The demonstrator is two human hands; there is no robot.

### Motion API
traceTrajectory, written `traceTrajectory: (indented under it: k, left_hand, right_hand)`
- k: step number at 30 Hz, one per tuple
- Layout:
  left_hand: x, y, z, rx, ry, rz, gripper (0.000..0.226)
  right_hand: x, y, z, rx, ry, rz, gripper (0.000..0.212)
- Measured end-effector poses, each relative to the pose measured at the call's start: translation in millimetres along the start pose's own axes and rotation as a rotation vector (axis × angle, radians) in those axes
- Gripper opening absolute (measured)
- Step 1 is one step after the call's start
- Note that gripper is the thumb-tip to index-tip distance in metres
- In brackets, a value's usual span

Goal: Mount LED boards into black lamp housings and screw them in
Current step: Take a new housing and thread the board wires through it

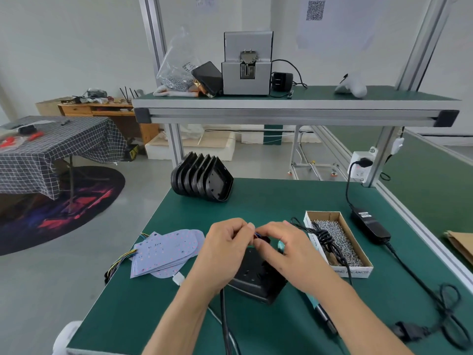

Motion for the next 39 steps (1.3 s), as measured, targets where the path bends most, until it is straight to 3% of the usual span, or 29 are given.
traceTrajectory:
  k: [10, 14, 32, 35, 37, 39]
  left_hand:
    - [21.7, 10.2, -1.9, 0.045, 0.006, -0.024, 0.036]
    - [24.9, 14.5, 0.8, 0.069, 0.006, -0.054, 0.038]
    - [28.9, 24.2, 4.8, 0.087, -0.013, -0.048, 0.042]
    - [29.0, 22.6, 5.0, 0.086, -0.004, -0.048, 0.042]
    - [24.0, 23.0, 4.9, 0.095, 0.045, 0.003, 0.042]
    - [20.4, 22.7, 3.5, 0.1, 0.072, 0.056, 0.04]
  right_hand:
    - [-5.0, 24.3, 23.9, 0.287, 0.046, 0.052, 0.026]
    - [1.7, 31.0, 30.5, 0.362, 0.042, 0.036, 0.014]
    - [8.7, 36.1, 40.0, 0.328, 0.039, 0.288, 0.018]
    - [12.6, 42.4, 42.0, 0.34, -0.003, 0.332, 0.04]
    - [13.8, 38.0, 40.6, 0.291, -0.018, 0.22, 0.048]
    - [8.8, 27.9, 39.8, 0.249, 0.027, -0.049, 0.05]
Point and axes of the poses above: each hand's wrist, its own z-axis away from the middle knuckle, its own x-axis out of the palm, y = z × x, the point moved 10 cm from there along -z, towards the middle knuckle, and after that the axes turned 6 degrees about z, right-handed, at the moved point
